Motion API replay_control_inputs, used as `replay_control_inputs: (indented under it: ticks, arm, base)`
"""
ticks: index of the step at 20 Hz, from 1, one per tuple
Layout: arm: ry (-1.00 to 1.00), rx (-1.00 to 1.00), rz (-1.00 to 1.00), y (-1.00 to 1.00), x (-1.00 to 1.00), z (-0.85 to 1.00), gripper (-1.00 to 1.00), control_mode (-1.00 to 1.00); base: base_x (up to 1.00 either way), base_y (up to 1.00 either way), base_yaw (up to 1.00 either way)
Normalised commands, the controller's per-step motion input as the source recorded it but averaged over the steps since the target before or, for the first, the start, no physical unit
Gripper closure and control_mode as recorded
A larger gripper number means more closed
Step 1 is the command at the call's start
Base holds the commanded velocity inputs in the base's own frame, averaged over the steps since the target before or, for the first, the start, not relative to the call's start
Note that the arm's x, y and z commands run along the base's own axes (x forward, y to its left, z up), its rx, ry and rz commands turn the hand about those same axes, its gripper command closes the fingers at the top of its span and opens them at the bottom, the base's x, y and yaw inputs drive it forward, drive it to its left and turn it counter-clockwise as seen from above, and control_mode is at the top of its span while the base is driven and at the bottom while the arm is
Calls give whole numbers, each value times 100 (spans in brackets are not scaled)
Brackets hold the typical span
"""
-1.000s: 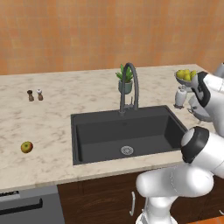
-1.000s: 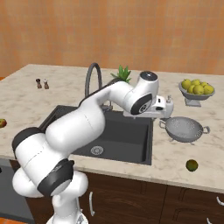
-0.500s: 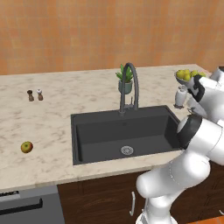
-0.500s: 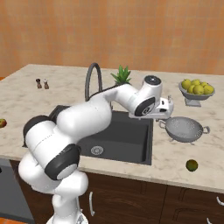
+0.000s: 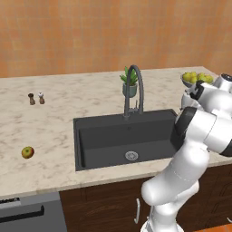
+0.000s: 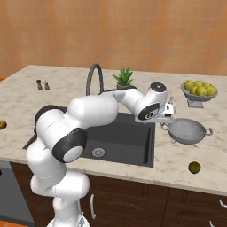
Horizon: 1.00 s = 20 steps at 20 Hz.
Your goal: Put the colander in the sink, put the mango, apple in the colander, and turn on the sink faucet and pour water over the colander.
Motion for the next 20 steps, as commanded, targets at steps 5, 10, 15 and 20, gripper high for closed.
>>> replay_control_inputs:
  ticks: [5,10,15,20]
  arm:
    - [0,0,0,-9,12,-18,-100,-100]
    - [0,0,0,-7,10,-17,-100,-100]
    - [0,0,0,-17,12,-21,-100,-100]
    - [0,0,0,-14,16,-17,-100,-100]
  base:
    - [0,0,0]
    - [0,0,0]
    - [0,0,0]
    - [0,0,0]
